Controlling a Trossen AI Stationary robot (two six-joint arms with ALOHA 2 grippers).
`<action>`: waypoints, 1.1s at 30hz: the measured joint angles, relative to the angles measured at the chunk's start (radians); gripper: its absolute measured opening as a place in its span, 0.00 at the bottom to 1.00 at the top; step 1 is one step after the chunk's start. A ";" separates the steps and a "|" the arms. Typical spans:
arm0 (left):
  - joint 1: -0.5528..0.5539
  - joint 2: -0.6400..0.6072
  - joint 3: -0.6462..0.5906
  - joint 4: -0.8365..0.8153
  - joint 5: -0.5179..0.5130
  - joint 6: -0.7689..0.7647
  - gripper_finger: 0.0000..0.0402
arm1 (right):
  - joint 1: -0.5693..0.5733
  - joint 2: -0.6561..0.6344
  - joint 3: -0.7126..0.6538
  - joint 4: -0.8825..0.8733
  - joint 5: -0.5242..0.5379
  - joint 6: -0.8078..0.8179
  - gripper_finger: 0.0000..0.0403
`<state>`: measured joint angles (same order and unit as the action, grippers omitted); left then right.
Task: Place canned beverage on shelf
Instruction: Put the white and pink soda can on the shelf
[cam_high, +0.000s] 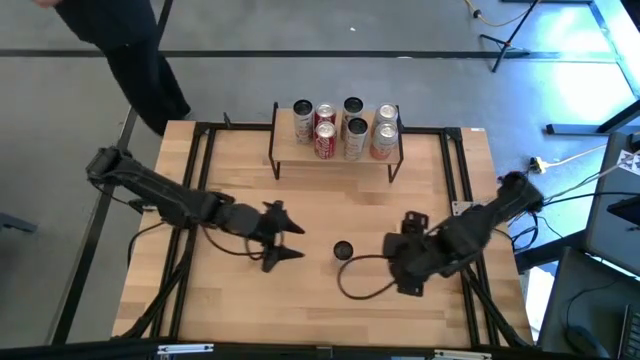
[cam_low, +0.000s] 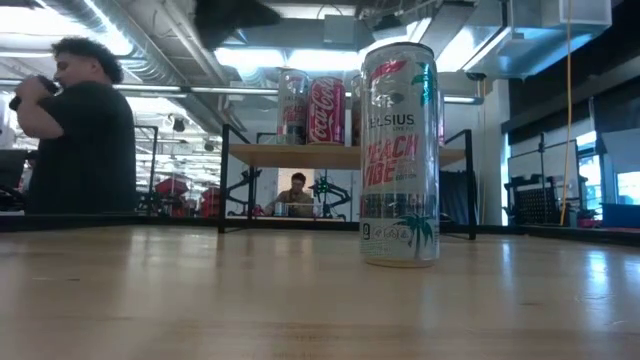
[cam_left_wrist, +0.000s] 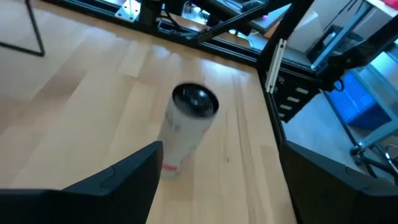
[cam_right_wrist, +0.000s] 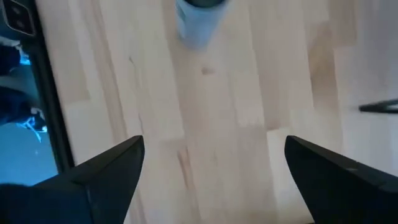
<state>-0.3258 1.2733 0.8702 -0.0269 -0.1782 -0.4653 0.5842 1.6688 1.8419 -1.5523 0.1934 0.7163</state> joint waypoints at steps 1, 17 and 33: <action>0.010 0.033 0.028 0.000 0.012 0.005 0.77 | 0.013 -0.032 -0.051 0.024 0.009 0.023 0.93; 0.103 0.399 0.332 0.001 0.115 0.072 0.77 | 0.232 -0.313 -0.619 0.410 0.025 0.349 0.93; 0.094 0.562 0.391 0.022 0.087 0.110 0.77 | 0.301 -0.313 -0.658 0.453 0.026 0.372 0.93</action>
<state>-0.2314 1.8357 1.2613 -0.0050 -0.0907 -0.3556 0.8856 1.3563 1.1839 -1.0996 0.2194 1.0884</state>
